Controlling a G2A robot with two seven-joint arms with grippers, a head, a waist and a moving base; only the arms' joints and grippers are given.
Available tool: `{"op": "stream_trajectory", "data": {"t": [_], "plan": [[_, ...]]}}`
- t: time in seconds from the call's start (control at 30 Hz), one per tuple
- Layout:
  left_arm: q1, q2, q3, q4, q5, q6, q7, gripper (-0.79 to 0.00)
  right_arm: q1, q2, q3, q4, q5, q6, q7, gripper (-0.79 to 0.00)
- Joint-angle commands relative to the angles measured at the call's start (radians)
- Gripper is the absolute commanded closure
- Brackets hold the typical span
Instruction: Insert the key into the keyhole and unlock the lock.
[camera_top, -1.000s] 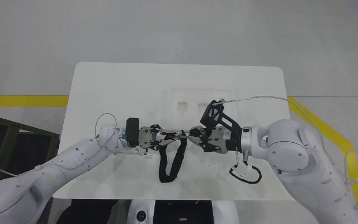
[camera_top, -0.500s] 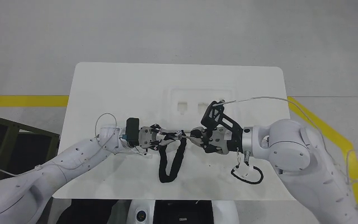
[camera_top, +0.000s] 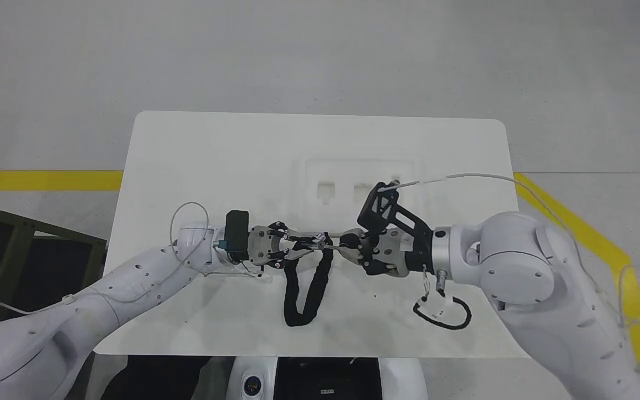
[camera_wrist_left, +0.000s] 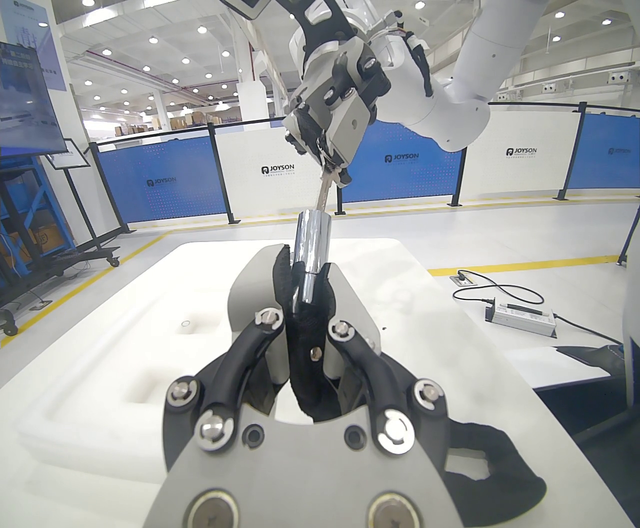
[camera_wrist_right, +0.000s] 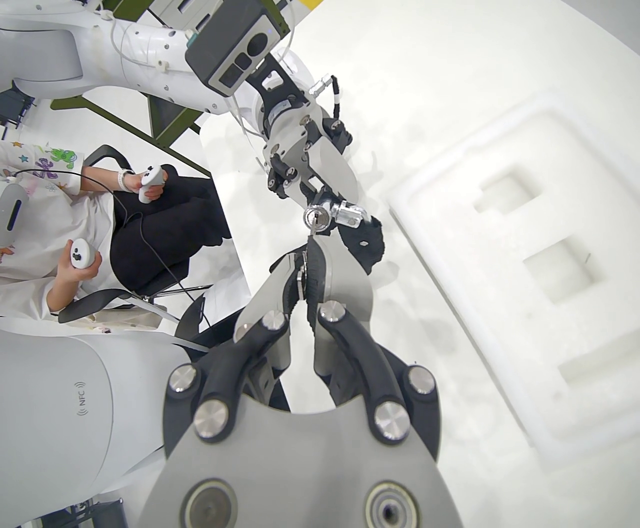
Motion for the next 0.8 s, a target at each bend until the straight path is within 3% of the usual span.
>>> {"op": "stream_trajectory", "data": {"t": [0.0,0.77], "plan": [[0.000,0.000,0.000,0.000,0.000,0.000,0.000,0.000,0.002,0.000,-0.002,0.001,0.001,0.002,0.000,0.000],[0.000,0.000,0.000,0.000,0.000,0.000,0.000,0.000,0.093,-0.007,-0.059,0.057,0.020,0.000,0.043,0.000]]}}
